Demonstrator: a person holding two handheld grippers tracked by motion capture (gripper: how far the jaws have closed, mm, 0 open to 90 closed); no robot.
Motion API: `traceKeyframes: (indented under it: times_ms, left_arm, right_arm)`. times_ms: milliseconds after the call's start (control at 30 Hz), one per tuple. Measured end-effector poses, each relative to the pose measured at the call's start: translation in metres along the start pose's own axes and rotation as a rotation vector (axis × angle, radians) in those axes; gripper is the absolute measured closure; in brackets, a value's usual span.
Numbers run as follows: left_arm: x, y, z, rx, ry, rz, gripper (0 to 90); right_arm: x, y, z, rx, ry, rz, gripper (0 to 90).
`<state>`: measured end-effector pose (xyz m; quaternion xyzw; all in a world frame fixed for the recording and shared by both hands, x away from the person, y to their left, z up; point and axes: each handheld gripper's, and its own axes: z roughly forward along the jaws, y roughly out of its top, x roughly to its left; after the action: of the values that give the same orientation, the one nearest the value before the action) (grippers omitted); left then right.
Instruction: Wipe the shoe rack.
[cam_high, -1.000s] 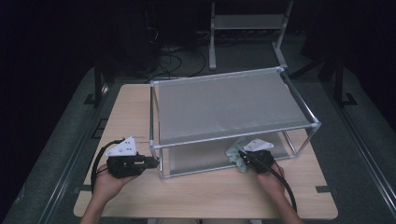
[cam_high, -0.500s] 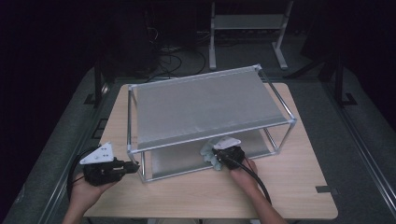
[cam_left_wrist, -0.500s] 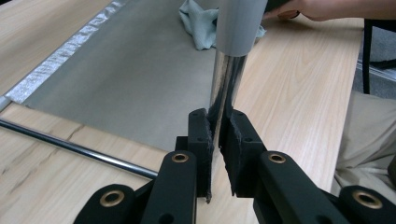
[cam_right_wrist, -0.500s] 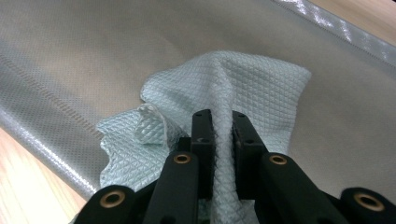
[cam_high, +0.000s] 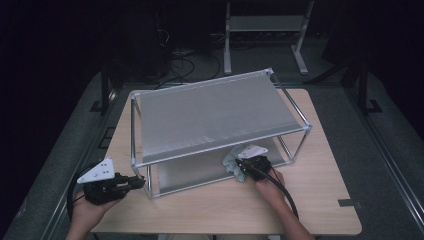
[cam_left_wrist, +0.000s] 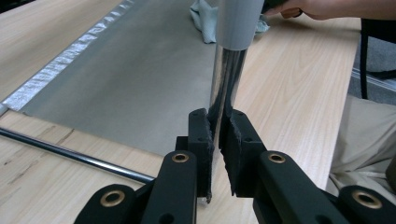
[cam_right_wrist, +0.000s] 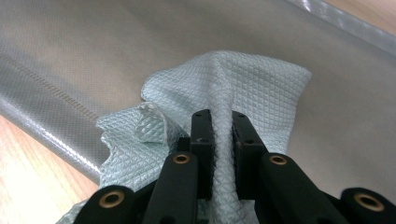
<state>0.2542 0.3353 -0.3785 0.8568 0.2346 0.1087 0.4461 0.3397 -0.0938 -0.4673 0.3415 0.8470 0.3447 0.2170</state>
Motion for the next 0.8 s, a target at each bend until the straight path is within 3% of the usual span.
traceKeyframes:
  times_ms: [100,167,233,367,433,500,600,700,800]
  left_arm:
    - [0.000,0.000,0.000,0.000,-0.001,-0.003,81.4]
    - [0.001,-0.001,-0.001,-0.002,0.001,-0.003,81.5]
    - [0.001,-0.001,-0.001,-0.003,0.000,-0.006,81.4]
    - [0.001,-0.001,-0.001,-0.006,-0.003,-0.008,81.4]
    - [0.001,-0.001,-0.001,-0.006,-0.003,-0.007,81.4]
    - [0.002,-0.001,-0.001,-0.006,0.002,-0.008,81.3]
    - [0.002,-0.001,-0.001,-0.003,0.006,-0.008,81.4]
    - [0.003,-0.002,-0.003,-0.001,0.014,-0.010,81.4]
    - [0.004,-0.003,-0.004,-0.004,0.015,-0.013,81.4]
  right_arm:
    - [0.004,0.001,0.000,-0.008,0.027,0.015,81.4]
    - [0.011,0.003,0.001,-0.022,0.035,-0.030,81.4]
    - [0.011,0.002,0.000,-0.020,0.037,-0.040,81.4]
    - [-0.017,-0.012,-0.009,-0.016,-0.031,-0.004,81.3]
    - [-0.031,-0.020,-0.016,0.015,-0.073,0.058,81.4]
    - [-0.036,-0.022,-0.019,0.016,-0.074,0.096,81.3]
    - [-0.024,-0.016,-0.013,0.007,-0.048,0.073,81.3]
    - [-0.008,-0.007,-0.004,-0.010,-0.023,-0.015,81.3]
    - [-0.011,-0.008,-0.006,-0.008,-0.018,-0.003,81.3]
